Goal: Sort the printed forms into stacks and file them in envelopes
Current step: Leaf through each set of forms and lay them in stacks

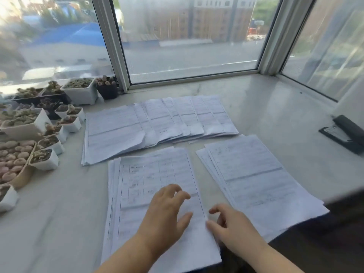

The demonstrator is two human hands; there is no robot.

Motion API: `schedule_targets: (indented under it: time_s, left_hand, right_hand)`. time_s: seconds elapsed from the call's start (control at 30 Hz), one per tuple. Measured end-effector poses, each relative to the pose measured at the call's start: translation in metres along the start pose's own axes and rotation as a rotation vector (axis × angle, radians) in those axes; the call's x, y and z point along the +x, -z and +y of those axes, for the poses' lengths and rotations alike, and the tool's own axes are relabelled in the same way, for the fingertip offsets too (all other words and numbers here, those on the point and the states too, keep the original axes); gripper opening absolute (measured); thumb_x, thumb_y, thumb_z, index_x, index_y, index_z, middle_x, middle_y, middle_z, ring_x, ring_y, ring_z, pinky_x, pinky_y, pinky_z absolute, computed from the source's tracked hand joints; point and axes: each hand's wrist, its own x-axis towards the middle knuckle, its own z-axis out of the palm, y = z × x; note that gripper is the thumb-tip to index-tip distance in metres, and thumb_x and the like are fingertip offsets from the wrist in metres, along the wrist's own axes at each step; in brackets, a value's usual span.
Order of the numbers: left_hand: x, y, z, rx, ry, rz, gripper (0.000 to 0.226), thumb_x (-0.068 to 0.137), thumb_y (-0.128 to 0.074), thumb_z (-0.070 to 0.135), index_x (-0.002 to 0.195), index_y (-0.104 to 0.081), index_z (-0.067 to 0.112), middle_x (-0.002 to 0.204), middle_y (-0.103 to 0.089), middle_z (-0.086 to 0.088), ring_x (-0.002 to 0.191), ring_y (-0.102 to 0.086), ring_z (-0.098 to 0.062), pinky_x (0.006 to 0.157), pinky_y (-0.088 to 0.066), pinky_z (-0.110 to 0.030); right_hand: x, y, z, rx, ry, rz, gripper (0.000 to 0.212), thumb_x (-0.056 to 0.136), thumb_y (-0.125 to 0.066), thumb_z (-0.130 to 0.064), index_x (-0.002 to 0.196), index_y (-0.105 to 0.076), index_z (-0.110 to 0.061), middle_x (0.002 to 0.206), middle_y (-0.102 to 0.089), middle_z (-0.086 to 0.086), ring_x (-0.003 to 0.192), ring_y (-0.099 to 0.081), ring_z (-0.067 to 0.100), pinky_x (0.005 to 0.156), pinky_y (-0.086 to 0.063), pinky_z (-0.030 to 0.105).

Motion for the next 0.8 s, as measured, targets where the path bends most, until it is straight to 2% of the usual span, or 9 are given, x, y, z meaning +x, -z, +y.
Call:
schedule_targets:
  time_s: [0.1,0.23,0.37,0.47,0.53,0.67,0.8]
  left_hand:
    - [-0.039,-0.012,0.022,-0.029,0.013,0.010,0.034,0.087,-0.051,0.049,0.116,-0.055,0.033,0.122,-0.042,0.015,0.116,-0.039,-0.004,0.102,-0.025,-0.016]
    - [-0.064,-0.013,0.036,-0.107,0.050,0.060,0.029,0.083,-0.059,0.050,0.106,-0.063,0.032,0.115,-0.050,0.016,0.110,-0.044,-0.004,0.099,-0.029,-0.016]
    - [-0.079,-0.012,0.039,-0.143,0.000,-0.021,0.041,0.074,-0.064,0.061,0.108,-0.063,0.037,0.120,-0.047,0.024,0.116,-0.038,0.002,0.103,-0.021,-0.010]
    - [-0.084,-0.012,0.041,-0.214,0.024,-0.019,0.028,0.078,-0.068,0.050,0.102,-0.065,0.037,0.118,-0.045,0.031,0.116,-0.033,0.015,0.110,-0.026,-0.028]
    - [-0.084,-0.012,0.043,-0.304,0.074,0.003,0.017,0.080,-0.071,0.043,0.095,-0.069,0.035,0.116,-0.048,0.033,0.117,-0.035,0.018,0.112,-0.027,-0.035]
    - [-0.084,-0.012,0.041,-0.459,0.185,0.012,0.006,0.082,-0.071,0.032,0.088,-0.073,0.034,0.108,-0.058,0.029,0.117,-0.043,0.012,0.113,-0.027,-0.037]
    - [-0.084,-0.011,0.041,-0.627,0.311,0.077,0.009,0.083,-0.070,0.021,0.074,-0.071,0.022,0.083,-0.067,0.010,0.087,-0.062,-0.006,0.102,-0.040,-0.039]
  right_hand:
    - [-0.017,-0.004,0.003,0.134,-0.034,-0.052,0.022,0.087,-0.065,-0.034,0.105,-0.051,-0.038,0.065,-0.065,-0.003,0.063,-0.063,0.006,0.064,-0.054,0.023]
    - [-0.032,-0.008,0.006,0.454,-0.144,-0.139,0.036,0.089,-0.066,-0.019,0.122,-0.053,-0.024,0.091,-0.073,0.008,0.073,-0.070,0.011,0.060,-0.056,0.022]
    - [-0.041,-0.011,0.009,0.710,-0.170,-0.230,0.033,0.093,-0.062,-0.016,0.122,-0.053,-0.029,0.103,-0.074,0.004,0.084,-0.074,0.016,0.063,-0.055,0.022]
    - [-0.043,-0.013,0.010,0.786,-0.163,-0.242,0.027,0.094,-0.060,-0.023,0.119,-0.055,-0.031,0.100,-0.075,0.003,0.089,-0.073,0.020,0.065,-0.055,0.024]
    - [-0.044,-0.015,0.011,0.808,-0.153,-0.232,0.028,0.092,-0.061,-0.023,0.118,-0.056,-0.031,0.099,-0.076,0.004,0.088,-0.073,0.020,0.064,-0.055,0.024]
    - [-0.044,-0.019,0.013,0.787,-0.134,-0.194,0.029,0.091,-0.062,-0.027,0.119,-0.057,-0.035,0.100,-0.075,0.003,0.089,-0.073,0.019,0.065,-0.054,0.023]
    - [-0.041,-0.021,0.018,0.774,-0.116,-0.158,0.028,0.094,-0.060,-0.024,0.118,-0.056,-0.036,0.098,-0.075,0.007,0.088,-0.073,0.020,0.069,-0.056,0.026]
